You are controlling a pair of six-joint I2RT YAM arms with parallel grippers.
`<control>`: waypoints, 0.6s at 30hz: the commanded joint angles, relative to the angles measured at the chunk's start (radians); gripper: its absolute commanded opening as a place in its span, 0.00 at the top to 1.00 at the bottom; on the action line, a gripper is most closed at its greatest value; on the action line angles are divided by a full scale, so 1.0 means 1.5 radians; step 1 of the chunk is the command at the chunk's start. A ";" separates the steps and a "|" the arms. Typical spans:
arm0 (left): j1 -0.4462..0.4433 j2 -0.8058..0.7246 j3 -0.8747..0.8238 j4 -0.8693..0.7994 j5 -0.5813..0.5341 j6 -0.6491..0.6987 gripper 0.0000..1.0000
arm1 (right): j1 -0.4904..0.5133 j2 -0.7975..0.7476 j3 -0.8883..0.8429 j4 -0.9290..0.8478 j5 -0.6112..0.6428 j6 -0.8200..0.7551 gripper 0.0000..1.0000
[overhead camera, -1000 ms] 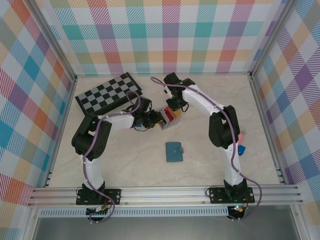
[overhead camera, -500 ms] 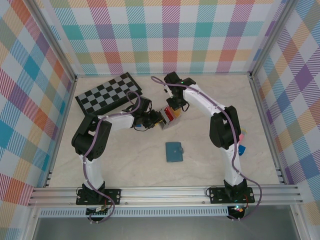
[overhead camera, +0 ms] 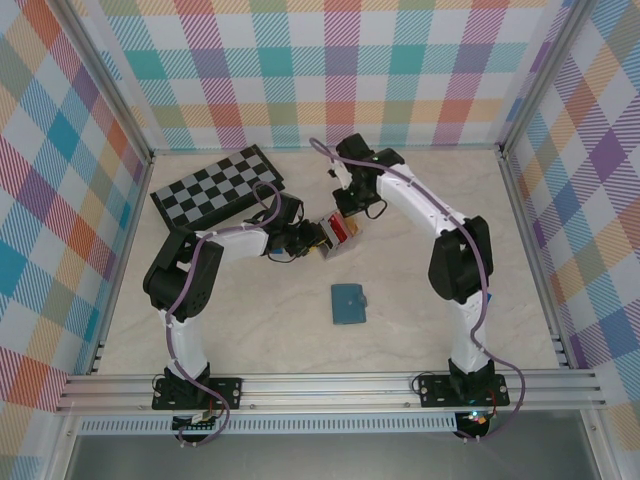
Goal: Put the credit cards into the card holder
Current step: Pick up the credit card from the storage box.
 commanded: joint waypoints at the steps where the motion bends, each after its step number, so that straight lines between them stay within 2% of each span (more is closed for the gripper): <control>1: 0.007 -0.023 0.002 -0.070 -0.018 0.021 0.70 | -0.011 -0.061 -0.013 0.010 -0.071 0.046 0.96; 4: 0.007 -0.047 0.001 -0.072 -0.024 0.020 0.64 | -0.026 -0.114 -0.070 0.063 -0.119 0.086 0.96; 6: 0.007 -0.070 -0.006 -0.075 -0.032 0.016 0.55 | -0.040 -0.154 -0.114 0.101 -0.141 0.122 0.96; 11: 0.004 -0.157 -0.057 -0.027 -0.021 -0.003 0.40 | -0.079 -0.274 -0.273 0.232 -0.209 0.238 0.96; 15: -0.003 -0.206 -0.079 0.036 0.052 -0.016 0.28 | -0.103 -0.356 -0.392 0.327 -0.289 0.342 0.96; 18: -0.006 -0.202 -0.110 0.191 0.137 -0.100 0.26 | -0.103 -0.398 -0.468 0.405 -0.330 0.422 0.95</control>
